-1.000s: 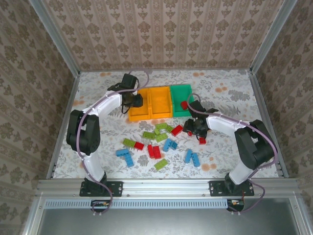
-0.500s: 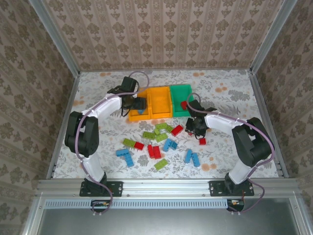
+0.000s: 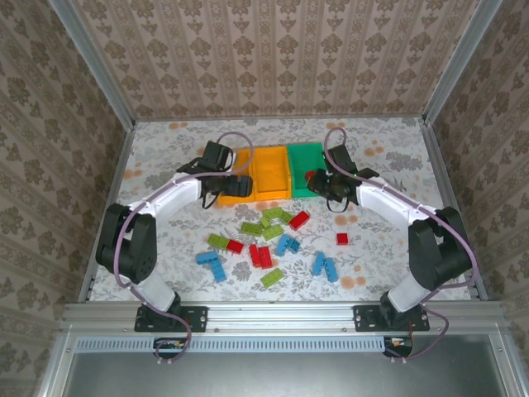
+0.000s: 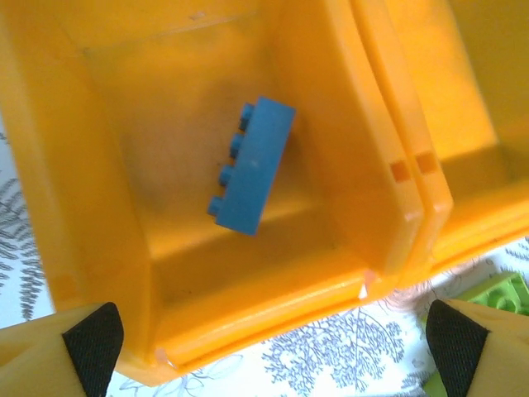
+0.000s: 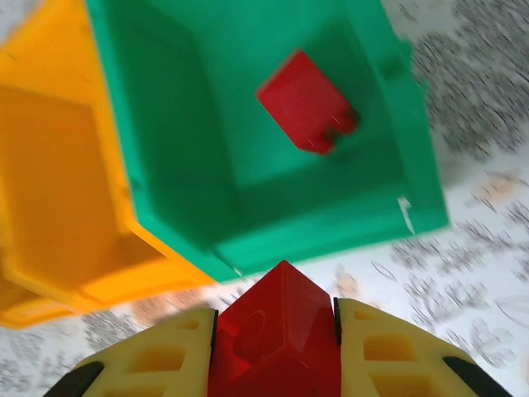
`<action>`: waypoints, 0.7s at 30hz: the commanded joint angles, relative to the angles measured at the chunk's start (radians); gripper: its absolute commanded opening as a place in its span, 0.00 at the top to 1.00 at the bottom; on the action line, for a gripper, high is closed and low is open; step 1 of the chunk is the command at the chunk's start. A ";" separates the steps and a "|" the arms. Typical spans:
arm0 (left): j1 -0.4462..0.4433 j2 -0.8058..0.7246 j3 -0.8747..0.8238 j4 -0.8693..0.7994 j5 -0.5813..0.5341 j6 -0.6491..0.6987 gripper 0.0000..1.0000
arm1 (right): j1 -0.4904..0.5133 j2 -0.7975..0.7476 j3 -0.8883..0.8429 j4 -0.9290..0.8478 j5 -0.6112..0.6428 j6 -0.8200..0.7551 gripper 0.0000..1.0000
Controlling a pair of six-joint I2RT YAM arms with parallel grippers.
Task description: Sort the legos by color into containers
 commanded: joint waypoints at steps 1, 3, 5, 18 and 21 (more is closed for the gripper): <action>-0.024 -0.026 -0.026 -0.019 0.006 0.053 0.00 | -0.015 0.090 0.089 0.036 -0.022 -0.013 0.82; -0.038 -0.034 -0.040 -0.020 0.010 0.071 0.00 | -0.026 0.145 0.140 0.025 -0.001 0.004 0.82; -0.055 -0.045 -0.055 -0.015 0.007 0.092 0.00 | -0.035 0.201 0.194 0.015 -0.002 0.010 0.81; -0.077 -0.084 -0.119 0.018 -0.019 0.102 0.00 | -0.034 0.216 0.253 -0.019 -0.005 -0.076 0.23; -0.077 -0.068 -0.113 0.027 -0.007 0.097 0.00 | -0.018 0.110 0.165 -0.027 0.023 -0.116 0.20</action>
